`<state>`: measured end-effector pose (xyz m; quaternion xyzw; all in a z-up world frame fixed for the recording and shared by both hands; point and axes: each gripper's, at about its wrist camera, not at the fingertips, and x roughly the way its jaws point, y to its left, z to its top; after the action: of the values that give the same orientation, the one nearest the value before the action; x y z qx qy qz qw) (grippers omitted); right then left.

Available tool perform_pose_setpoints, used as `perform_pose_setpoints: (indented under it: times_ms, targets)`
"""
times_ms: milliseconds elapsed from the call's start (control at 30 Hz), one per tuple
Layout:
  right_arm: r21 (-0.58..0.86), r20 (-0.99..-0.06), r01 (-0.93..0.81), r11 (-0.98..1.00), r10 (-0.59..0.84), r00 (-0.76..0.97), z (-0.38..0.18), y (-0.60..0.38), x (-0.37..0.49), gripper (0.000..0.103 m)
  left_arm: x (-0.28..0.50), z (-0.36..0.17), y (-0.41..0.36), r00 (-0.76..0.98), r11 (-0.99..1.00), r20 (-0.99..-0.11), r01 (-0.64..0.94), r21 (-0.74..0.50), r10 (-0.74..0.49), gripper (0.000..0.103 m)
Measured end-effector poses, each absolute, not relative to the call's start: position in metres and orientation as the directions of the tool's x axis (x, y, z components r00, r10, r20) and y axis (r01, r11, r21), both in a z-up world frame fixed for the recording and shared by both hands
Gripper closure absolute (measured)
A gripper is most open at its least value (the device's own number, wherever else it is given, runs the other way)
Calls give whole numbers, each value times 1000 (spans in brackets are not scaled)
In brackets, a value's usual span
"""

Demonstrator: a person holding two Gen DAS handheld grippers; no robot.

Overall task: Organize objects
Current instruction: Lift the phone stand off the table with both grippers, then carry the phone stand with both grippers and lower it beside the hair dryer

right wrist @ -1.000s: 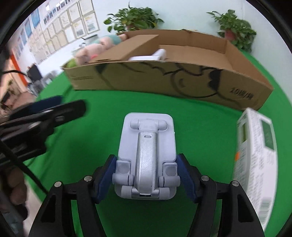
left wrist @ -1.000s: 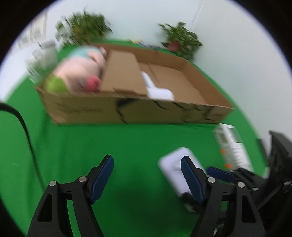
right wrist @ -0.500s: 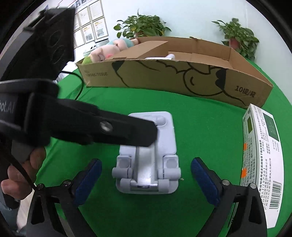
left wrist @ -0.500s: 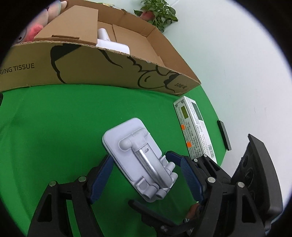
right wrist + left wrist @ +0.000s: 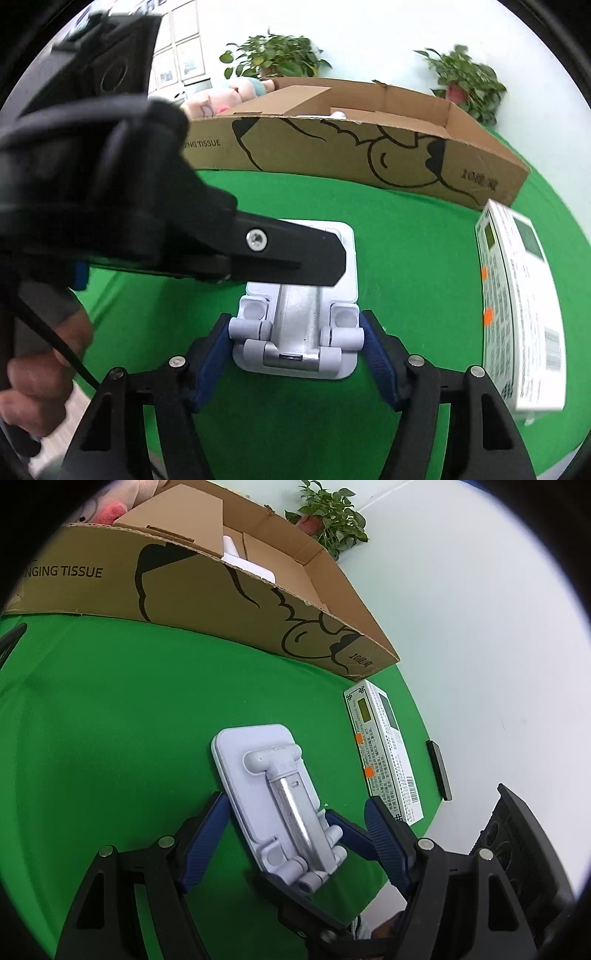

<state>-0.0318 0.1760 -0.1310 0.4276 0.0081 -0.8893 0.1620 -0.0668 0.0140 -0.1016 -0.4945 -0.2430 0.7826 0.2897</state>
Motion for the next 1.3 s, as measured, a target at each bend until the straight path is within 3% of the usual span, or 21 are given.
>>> perform_pose_setpoints:
  times_ms: [133,167,233,567,800,1300]
  targets:
    - [207,-755,282,-937,-336,-562,-129,200,-39,38,-66,-99,16,-365,-756,-669,-203,-622,648,41]
    - [206,-755,280,-938,-334,-563,-129,202,-42,38,-66,-100,15,-367,-771,-684,-200,-604,631,53]
    - [210,-754,276,-938,-335,-565,-129,205,-45,38,-65,-100,13,-367,-779,-693,-193,-596,621,60]
    - [126,-709,301,-945,-298,-639,-117,232,-56,38,-63,-70,9,-446,-777,-646,-225,-588,619,64]
    - [57,-599,296,-953,-270,-753,-59,219,-58,39,-75,-16,5,-523,-784,-593,-302,-543,612,65]
    - [-26,-436,227,-973,-194,-879,40,210,-158,39,-134,85,28,-580,-757,-489,-460,-464,652,66]
